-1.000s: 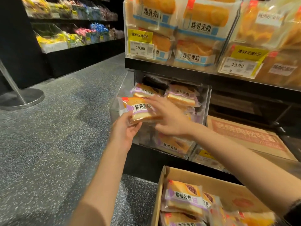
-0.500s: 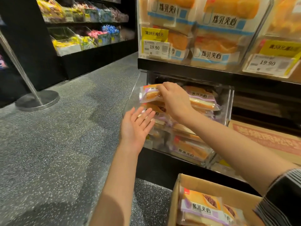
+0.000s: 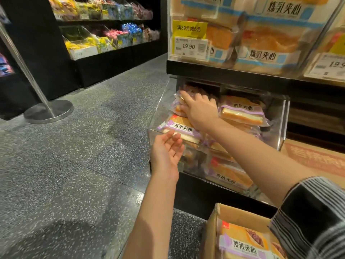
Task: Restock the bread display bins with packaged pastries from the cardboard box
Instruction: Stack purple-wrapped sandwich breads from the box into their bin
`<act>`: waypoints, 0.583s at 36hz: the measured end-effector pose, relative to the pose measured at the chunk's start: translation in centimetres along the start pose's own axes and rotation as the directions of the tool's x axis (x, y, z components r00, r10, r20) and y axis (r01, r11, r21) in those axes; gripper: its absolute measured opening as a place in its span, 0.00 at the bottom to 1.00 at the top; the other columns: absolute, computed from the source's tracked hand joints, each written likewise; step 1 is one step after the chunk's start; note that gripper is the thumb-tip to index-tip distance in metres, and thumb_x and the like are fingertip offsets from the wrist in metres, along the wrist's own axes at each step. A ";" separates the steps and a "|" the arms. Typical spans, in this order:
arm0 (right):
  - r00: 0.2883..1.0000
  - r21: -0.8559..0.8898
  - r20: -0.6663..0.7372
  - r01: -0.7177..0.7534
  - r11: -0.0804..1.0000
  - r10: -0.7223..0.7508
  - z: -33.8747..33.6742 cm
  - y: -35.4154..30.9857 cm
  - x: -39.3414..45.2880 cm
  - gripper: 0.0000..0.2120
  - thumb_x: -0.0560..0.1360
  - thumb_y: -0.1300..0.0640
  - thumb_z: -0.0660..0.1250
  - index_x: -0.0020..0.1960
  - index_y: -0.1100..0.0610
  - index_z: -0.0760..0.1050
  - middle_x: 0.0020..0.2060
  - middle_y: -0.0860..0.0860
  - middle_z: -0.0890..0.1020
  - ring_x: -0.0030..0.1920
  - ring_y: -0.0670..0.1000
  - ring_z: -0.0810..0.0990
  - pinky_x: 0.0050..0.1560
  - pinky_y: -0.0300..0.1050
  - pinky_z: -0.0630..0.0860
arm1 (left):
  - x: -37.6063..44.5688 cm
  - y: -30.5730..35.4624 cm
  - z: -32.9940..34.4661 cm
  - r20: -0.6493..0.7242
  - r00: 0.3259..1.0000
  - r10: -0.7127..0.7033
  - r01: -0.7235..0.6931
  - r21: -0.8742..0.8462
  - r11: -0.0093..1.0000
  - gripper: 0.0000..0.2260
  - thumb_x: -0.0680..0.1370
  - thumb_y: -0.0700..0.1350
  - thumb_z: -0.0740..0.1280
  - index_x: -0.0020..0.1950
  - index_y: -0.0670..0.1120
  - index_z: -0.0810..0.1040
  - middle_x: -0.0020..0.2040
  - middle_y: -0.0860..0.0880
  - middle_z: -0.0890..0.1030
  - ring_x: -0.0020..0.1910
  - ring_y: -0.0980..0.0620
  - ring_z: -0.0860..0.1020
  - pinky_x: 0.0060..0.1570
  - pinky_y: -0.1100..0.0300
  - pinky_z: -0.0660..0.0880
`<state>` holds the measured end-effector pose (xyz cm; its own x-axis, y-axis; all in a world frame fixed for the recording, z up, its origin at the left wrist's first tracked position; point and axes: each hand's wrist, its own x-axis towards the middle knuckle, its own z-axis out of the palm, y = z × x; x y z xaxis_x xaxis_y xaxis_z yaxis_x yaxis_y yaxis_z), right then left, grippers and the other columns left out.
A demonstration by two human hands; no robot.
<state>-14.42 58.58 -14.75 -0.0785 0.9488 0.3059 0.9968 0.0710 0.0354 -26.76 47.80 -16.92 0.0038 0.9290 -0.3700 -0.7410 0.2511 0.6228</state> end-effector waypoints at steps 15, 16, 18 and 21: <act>0.995 0.290 -0.018 0.095 0.952 -0.094 -4.9 0.6 -4.3 0.22 0.82 0.53 0.56 0.75 0.54 0.62 0.74 0.57 0.62 0.74 0.58 0.59 0.72 0.48 0.56 | -2.6 -1.2 0.3 0.205 0.979 -0.016 -0.115 0.612 0.782 0.06 0.79 0.40 0.62 0.44 0.46 0.75 0.38 0.47 0.79 0.34 0.53 0.77 0.38 0.62 0.74; 0.994 0.301 -0.030 0.113 0.947 -0.109 -5.3 1.0 -5.4 0.20 0.82 0.56 0.57 0.73 0.56 0.66 0.72 0.57 0.65 0.72 0.58 0.62 0.70 0.48 0.59 | -2.9 -1.5 0.2 0.232 0.972 -0.028 -0.138 0.667 0.732 0.06 0.80 0.41 0.61 0.45 0.47 0.75 0.39 0.48 0.80 0.35 0.53 0.78 0.39 0.61 0.74; 0.992 0.331 -0.038 0.124 0.935 -0.118 -6.0 2.2 -7.9 0.18 0.80 0.60 0.59 0.70 0.55 0.70 0.68 0.55 0.71 0.68 0.55 0.69 0.65 0.48 0.67 | -3.3 -2.3 0.0 0.295 0.954 -0.050 -0.205 0.769 0.605 0.07 0.81 0.42 0.60 0.44 0.49 0.74 0.40 0.49 0.80 0.38 0.54 0.79 0.41 0.60 0.75; 0.991 0.421 -0.028 0.128 0.898 -0.129 -7.3 3.9 -12.3 0.21 0.78 0.66 0.59 0.70 0.54 0.70 0.63 0.53 0.77 0.63 0.51 0.75 0.62 0.47 0.73 | -4.0 -3.6 -0.2 0.389 0.919 -0.064 -0.333 0.854 0.400 0.07 0.81 0.43 0.61 0.44 0.52 0.72 0.40 0.52 0.78 0.38 0.55 0.80 0.45 0.57 0.75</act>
<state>-9.66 44.99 -11.45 -0.2064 0.9230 0.3249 0.8900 0.3150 -0.3295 -24.22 43.13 -17.79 0.3125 0.9433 -0.1119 0.2756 0.0226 0.9610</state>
